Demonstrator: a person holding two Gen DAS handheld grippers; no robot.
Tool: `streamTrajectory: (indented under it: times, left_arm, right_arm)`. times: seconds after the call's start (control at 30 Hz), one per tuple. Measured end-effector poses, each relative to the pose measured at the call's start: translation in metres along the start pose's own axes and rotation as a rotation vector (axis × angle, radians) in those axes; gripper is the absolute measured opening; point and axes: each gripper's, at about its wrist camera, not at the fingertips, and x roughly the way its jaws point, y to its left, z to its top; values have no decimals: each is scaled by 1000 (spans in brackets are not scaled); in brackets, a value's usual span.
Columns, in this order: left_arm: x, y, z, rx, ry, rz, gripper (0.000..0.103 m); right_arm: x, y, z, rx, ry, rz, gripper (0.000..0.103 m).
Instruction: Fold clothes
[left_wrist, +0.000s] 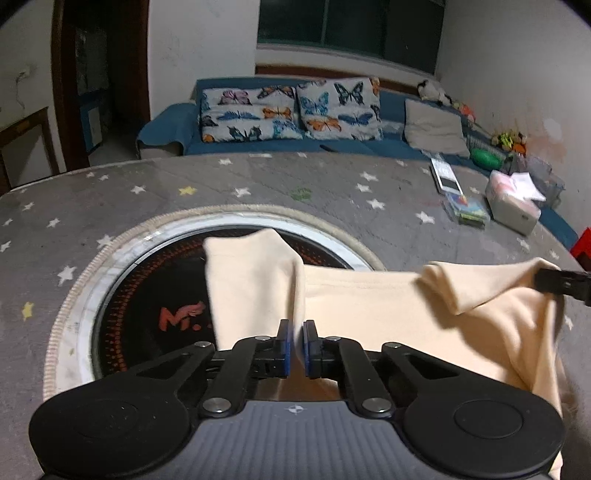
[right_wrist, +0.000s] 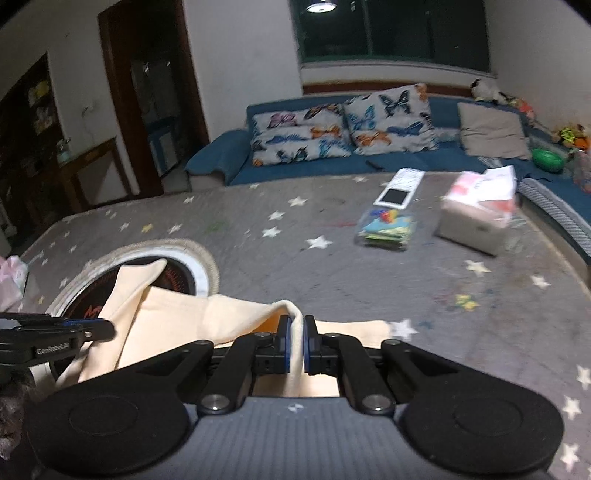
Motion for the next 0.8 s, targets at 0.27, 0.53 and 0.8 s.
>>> streamTrajectory:
  times: [0.27, 0.53, 0.8]
  left_arm:
    - [-43, 29, -6, -54, -70, 44, 4]
    - [-48, 14, -6, -30, -41, -2, 8]
    - [-14, -18, 8, 19, -3, 11, 43]
  right_arm:
    - [-55, -39, -19, 65, -70, -97, 5]
    - [-97, -69, -57, 155, -86, -192, 5]
    - [-77, -63, -38, 67, -49, -160, 16]
